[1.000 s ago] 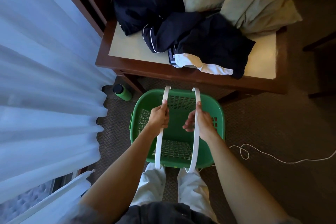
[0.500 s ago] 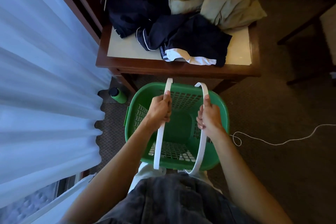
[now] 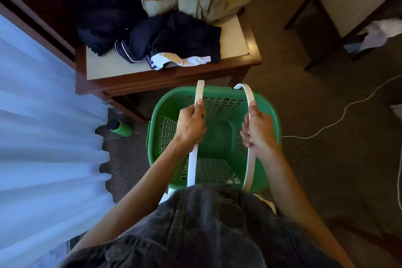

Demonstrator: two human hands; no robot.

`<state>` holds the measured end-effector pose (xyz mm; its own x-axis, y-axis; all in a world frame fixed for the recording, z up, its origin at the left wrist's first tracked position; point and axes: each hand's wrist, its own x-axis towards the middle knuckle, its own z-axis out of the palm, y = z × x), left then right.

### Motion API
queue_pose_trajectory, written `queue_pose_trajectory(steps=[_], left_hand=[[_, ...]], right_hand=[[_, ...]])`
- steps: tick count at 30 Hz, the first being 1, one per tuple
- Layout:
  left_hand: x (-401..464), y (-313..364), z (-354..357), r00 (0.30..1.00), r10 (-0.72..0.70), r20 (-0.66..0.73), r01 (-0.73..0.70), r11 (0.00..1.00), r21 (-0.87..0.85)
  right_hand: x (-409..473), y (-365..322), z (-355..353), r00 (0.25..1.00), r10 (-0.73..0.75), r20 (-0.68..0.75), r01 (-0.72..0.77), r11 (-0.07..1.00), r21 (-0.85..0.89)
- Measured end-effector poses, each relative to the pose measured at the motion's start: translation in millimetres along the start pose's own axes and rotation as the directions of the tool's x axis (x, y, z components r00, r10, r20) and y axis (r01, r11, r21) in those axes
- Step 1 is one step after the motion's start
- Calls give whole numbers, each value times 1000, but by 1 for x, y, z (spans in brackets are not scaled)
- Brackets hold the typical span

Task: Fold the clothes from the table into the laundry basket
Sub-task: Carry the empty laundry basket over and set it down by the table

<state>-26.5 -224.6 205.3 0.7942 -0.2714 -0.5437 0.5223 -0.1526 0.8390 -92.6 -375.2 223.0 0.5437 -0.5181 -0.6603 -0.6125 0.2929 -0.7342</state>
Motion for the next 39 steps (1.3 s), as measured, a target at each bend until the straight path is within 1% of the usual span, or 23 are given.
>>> queue_pose_trajectory(steps=[5,11,15,20,25,29,34,39], left_hand=[[1,-4,83,999,-2,38,-1,997,73],[9,-6,207,1000,13,-1,-12,977,213],[18,-6,279,1000,0,-13,3,975,220],[32,4,345,1000,-3,14,0,982,186],[55,22,389,997,-5,76,-6,988,155],[90,42,412,994,19,103,-33,990,140],[155,71,431,991,39,128,-50,995,85],[223,119,434,996,7,89,-14,997,72]], right_hand=[[24,3,-79,998,55,-40,-53,997,50],[69,-3,-189,996,59,-67,-53,995,89],[97,-14,-254,995,51,-89,-42,995,92],[127,-33,-309,993,8,-121,6,993,116],[157,-56,-337,986,-4,-167,32,986,165],[190,-80,-345,984,-54,-173,82,983,164],[253,-122,-341,977,-111,-180,138,980,144],[318,-180,-319,980,-111,-163,126,988,88]])
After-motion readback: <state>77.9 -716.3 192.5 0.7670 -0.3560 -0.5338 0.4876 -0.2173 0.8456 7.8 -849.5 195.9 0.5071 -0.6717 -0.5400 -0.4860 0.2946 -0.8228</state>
